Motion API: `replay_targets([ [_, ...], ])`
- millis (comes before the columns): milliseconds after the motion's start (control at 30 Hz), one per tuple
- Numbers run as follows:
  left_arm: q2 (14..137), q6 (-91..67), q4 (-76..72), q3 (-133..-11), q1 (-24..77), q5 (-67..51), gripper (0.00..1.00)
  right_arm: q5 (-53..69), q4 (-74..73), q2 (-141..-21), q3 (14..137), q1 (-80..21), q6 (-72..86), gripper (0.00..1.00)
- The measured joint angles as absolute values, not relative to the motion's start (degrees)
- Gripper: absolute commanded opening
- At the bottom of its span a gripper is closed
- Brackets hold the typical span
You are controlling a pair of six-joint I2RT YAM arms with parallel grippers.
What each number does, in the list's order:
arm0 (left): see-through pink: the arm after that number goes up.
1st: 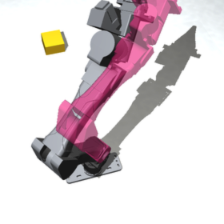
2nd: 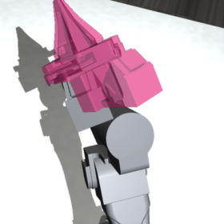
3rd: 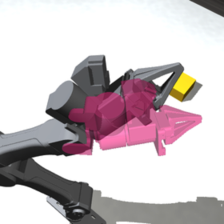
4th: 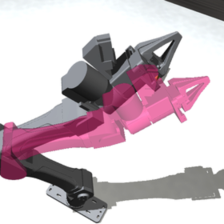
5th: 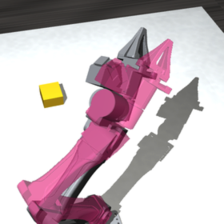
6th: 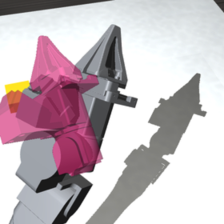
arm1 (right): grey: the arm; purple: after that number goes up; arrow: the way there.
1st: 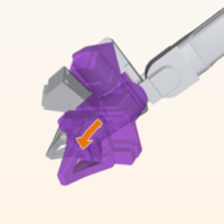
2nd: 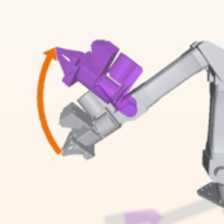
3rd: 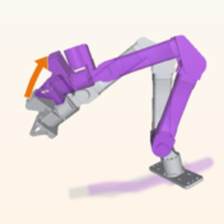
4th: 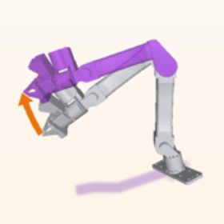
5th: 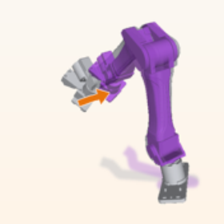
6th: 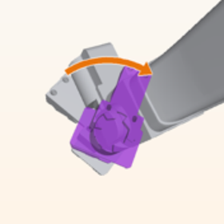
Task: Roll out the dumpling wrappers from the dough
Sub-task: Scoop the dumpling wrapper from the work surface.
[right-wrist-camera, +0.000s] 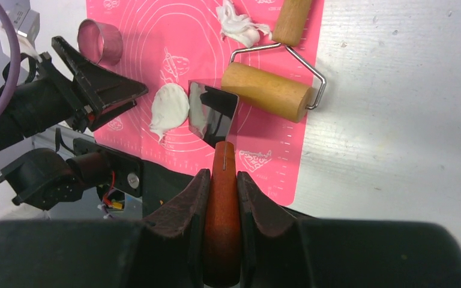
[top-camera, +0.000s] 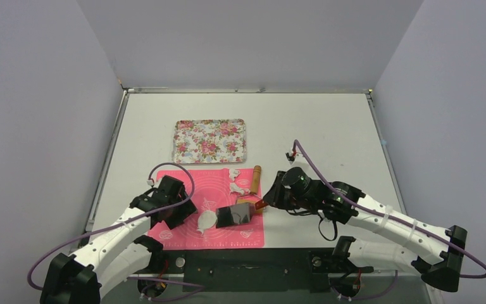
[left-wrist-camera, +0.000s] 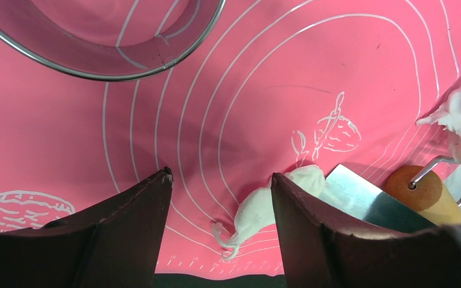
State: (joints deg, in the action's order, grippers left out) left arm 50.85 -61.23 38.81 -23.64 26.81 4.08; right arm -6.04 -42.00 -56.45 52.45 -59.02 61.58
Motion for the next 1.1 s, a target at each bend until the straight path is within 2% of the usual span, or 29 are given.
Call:
replay_targets([
  [467, 52.58, -60.29, 39.29, -24.69, 26.41, 4.1, 0.6, -10.39, -39.92, -54.96, 50.02, -61.84, 63.7, 0.0],
  [733, 52.58, -59.79, 39.33, -24.71, 26.41, 4.08, 0.6, -8.73, -40.4, -52.16, 47.27, -59.46, 66.54, 0.0],
  [1100, 52.66, -59.2, 39.48, -24.77, 26.41, 4.08, 0.6, -7.46, -36.49, -54.0, 46.76, -57.54, 62.87, 0.0],
])
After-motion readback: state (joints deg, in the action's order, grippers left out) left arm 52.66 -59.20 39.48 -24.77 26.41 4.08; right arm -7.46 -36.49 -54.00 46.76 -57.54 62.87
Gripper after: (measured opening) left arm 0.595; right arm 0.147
